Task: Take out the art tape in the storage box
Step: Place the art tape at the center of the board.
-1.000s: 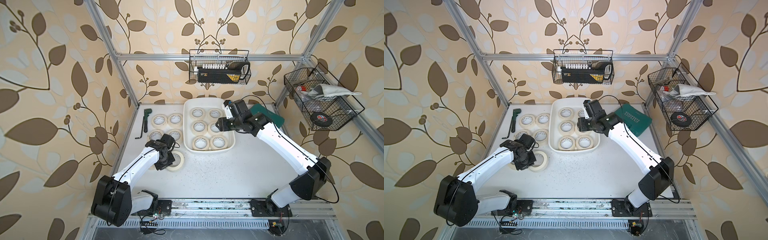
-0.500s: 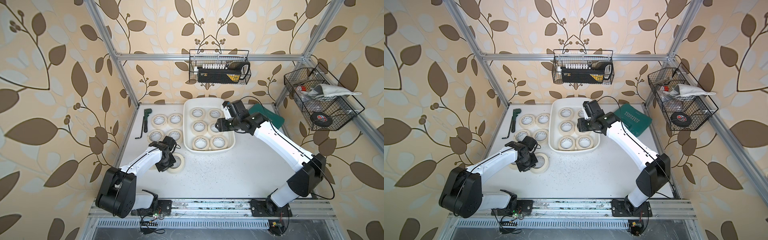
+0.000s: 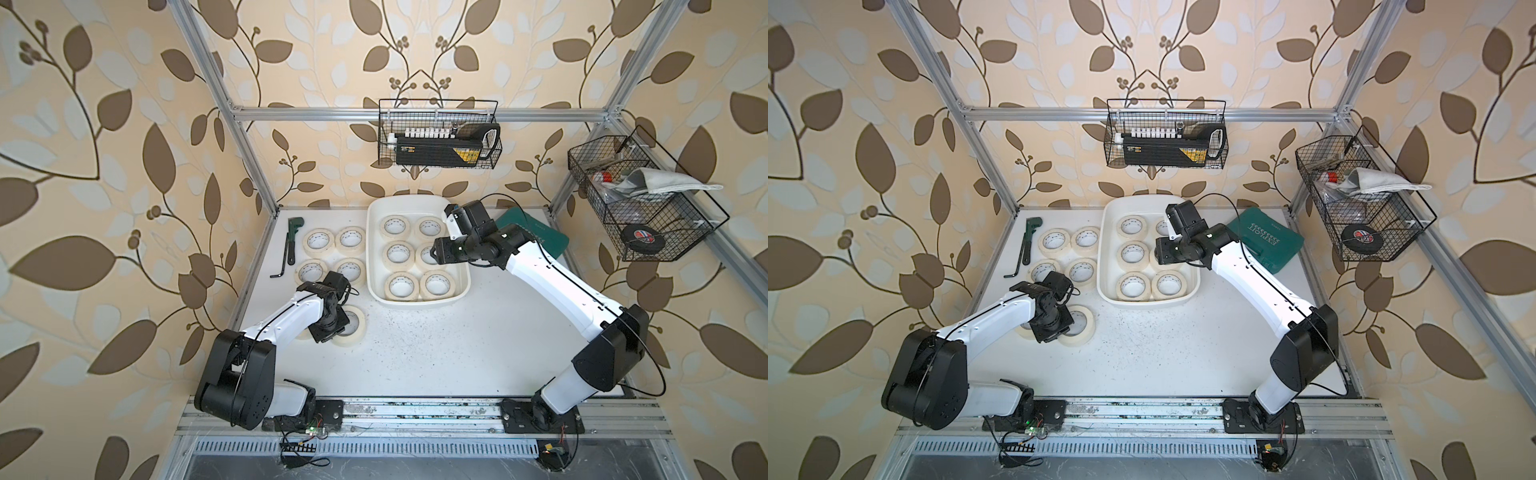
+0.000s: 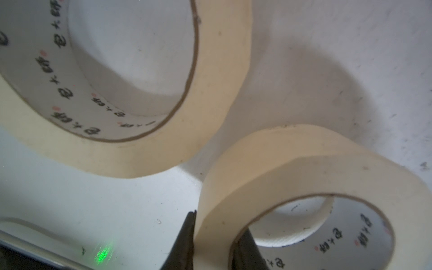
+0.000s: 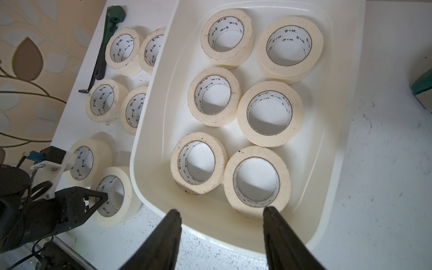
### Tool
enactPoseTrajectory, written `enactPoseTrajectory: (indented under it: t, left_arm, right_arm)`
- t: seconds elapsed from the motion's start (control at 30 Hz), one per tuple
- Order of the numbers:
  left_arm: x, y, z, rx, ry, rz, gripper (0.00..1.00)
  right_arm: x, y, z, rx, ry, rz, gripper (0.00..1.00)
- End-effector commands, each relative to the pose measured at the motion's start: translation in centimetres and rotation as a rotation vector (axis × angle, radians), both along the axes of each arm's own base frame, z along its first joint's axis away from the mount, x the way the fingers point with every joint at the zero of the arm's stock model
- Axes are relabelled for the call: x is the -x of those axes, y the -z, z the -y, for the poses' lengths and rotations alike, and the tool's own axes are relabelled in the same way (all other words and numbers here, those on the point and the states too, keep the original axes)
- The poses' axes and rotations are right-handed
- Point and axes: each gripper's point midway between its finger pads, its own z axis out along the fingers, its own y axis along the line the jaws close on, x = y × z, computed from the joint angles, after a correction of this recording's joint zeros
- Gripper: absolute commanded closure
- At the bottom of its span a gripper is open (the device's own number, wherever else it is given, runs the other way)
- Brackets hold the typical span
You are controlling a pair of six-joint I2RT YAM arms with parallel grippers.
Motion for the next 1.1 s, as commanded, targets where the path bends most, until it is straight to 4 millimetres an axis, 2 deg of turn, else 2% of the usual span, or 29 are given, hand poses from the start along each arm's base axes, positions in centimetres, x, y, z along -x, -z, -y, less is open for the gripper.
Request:
enactPoseTrajectory:
  t: [0.0,0.4,0.53,0.7,0.83,0.97,1.07]
  left_arm:
    - [-0.7,-0.4,-0.4,-0.012,0.021,0.021,0.89]
    - [-1.5,0.1,0.6,0.059,0.029,0.025,0.84]
    - [-1.7,0.0,0.7,0.066,0.033,0.029,0.75]
    - [-1.8,-0.2,0.4,0.052,0.042,0.024,0.71]
    - [-2.2,-1.3,0.3,0.039,0.057,0.043,0.60]
    - [-2.7,-3.2,0.0,0.021,0.077,0.078,0.58]
    - [-3.0,-4.9,0.0,0.020,0.100,0.110,0.53]
  right_arm:
    - [0.0,0.2,-0.3,-0.009,0.000,-0.025,0.42]
    - [-0.3,0.6,-0.5,-0.008,-0.002,-0.035,0.42]
    - [-0.3,0.8,-0.5,-0.003,-0.001,-0.041,0.42]
    - [-0.3,1.0,-0.4,0.000,0.002,-0.043,0.42]
    - [-0.2,1.1,-0.5,-0.005,0.000,-0.049,0.42]
    - [-0.4,1.3,-0.6,-0.008,0.002,-0.052,0.42]
    - [-0.4,1.3,-0.7,-0.009,-0.001,-0.055,0.42]
